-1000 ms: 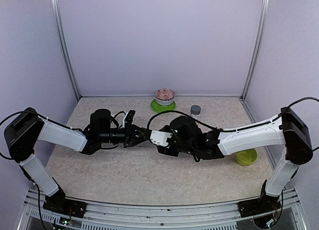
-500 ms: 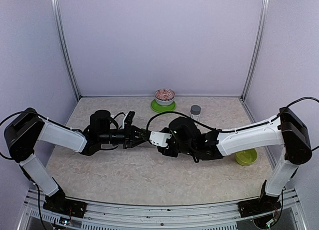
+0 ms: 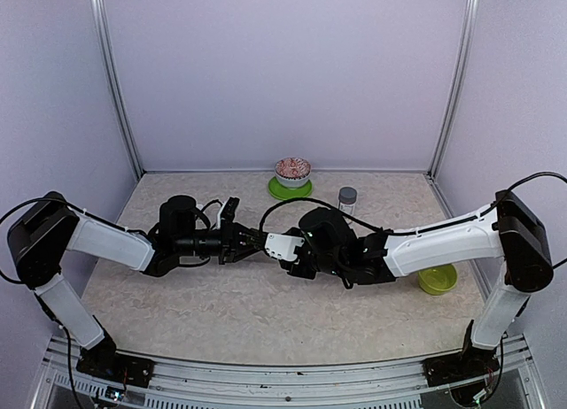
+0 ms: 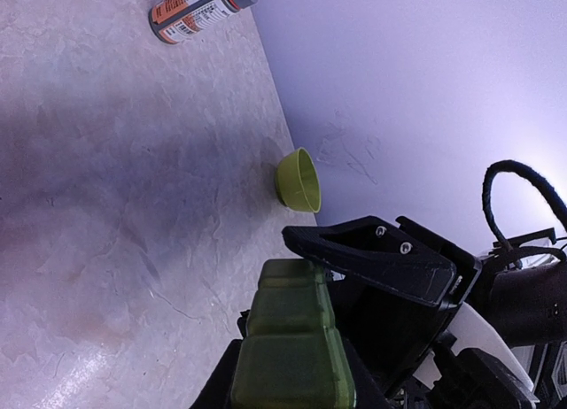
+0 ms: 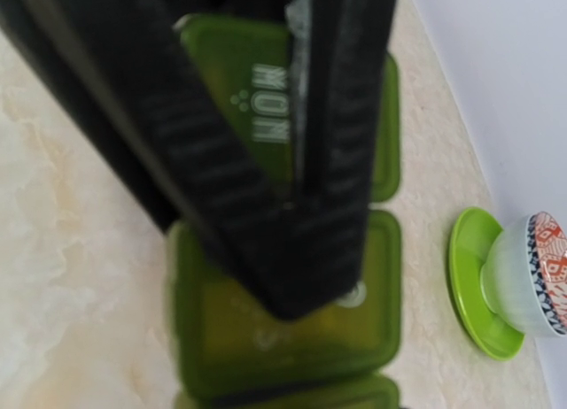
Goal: Sort the pills into containers
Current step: Open the lid of the pill container.
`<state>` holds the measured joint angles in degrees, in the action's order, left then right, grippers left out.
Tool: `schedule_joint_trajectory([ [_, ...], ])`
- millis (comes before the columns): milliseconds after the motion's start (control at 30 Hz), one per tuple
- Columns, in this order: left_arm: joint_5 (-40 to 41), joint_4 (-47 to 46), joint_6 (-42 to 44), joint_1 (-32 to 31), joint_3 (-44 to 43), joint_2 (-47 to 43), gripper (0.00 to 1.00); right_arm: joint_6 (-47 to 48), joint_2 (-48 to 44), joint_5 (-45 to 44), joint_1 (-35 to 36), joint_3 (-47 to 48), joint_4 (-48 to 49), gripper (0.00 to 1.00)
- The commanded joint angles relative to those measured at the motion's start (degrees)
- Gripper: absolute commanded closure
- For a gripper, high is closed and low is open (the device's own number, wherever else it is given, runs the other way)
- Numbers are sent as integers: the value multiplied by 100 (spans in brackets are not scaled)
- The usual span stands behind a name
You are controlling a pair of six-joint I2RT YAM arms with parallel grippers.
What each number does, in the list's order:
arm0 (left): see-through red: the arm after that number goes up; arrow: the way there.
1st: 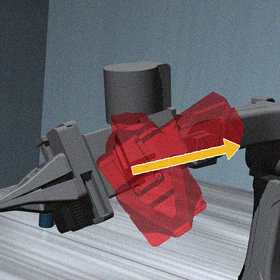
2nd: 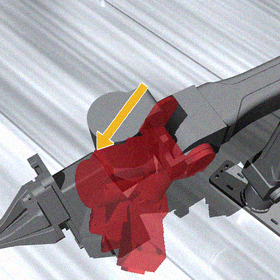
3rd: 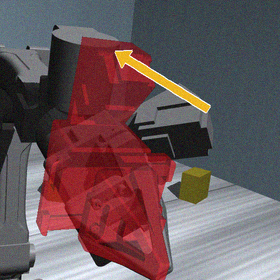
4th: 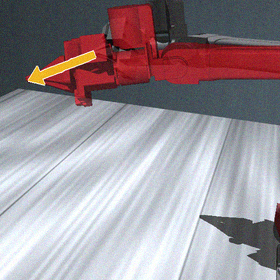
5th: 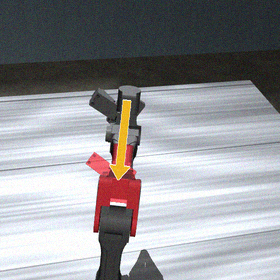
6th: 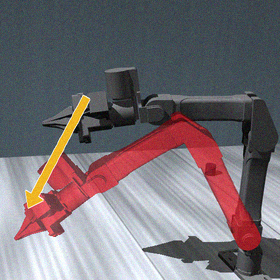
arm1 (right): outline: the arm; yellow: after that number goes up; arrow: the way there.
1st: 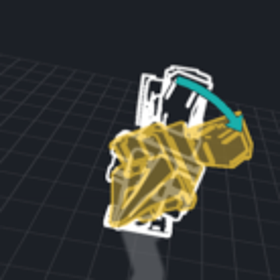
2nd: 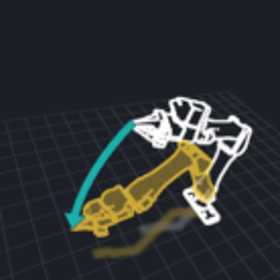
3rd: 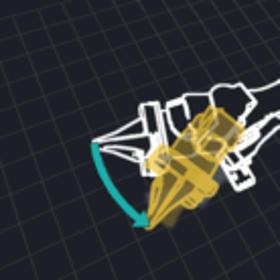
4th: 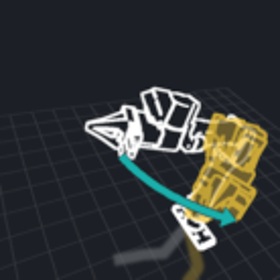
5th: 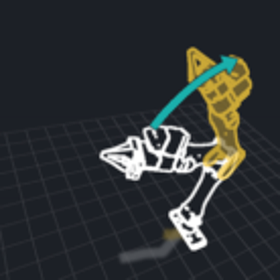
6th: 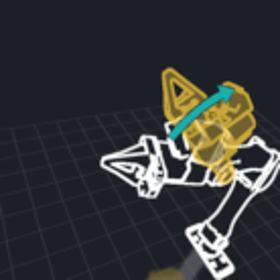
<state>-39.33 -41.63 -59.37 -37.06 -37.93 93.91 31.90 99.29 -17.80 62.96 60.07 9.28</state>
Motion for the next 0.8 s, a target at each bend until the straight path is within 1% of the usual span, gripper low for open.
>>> schedule_joint_trajectory([
  [0,-47,-241,27,-3,50,-39,75,-89,61,205,94,223,0,75],
  [67,-48,-238,22,-6,49,-45,75,-140,28,303,94,240,-44,81],
  [100,-53,-240,27,-5,49,-41,75,-160,10,370,94,254,-56,80],
  [133,-55,-240,27,1,49,-39,75,-182,-8,425,94,265,-96,75],
  [200,-57,-232,28,3,41,-49,75,-235,-23,486,94,320,-187,54],
  [233,-60,-228,31,5,40,-53,75,-244,-23,501,94,331,-218,46],
  [300,-59,-217,32,14,34,-57,75,-254,-44,501,94,333,-234,39],
  [333,-65,-208,32,14,32,-57,75,-254,-52,481,94,328,-241,37],
  [467,-66,-177,57,17,32,-76,75,-246,-101,513,85,326,-283,34],
  [633,-61,-119,103,22,23,-97,75,-219,-111,498,47,330,-413,36],
  [767,-72,-39,157,15,10,-118,75,-266,-149,586,-30,374,-598,40],
])
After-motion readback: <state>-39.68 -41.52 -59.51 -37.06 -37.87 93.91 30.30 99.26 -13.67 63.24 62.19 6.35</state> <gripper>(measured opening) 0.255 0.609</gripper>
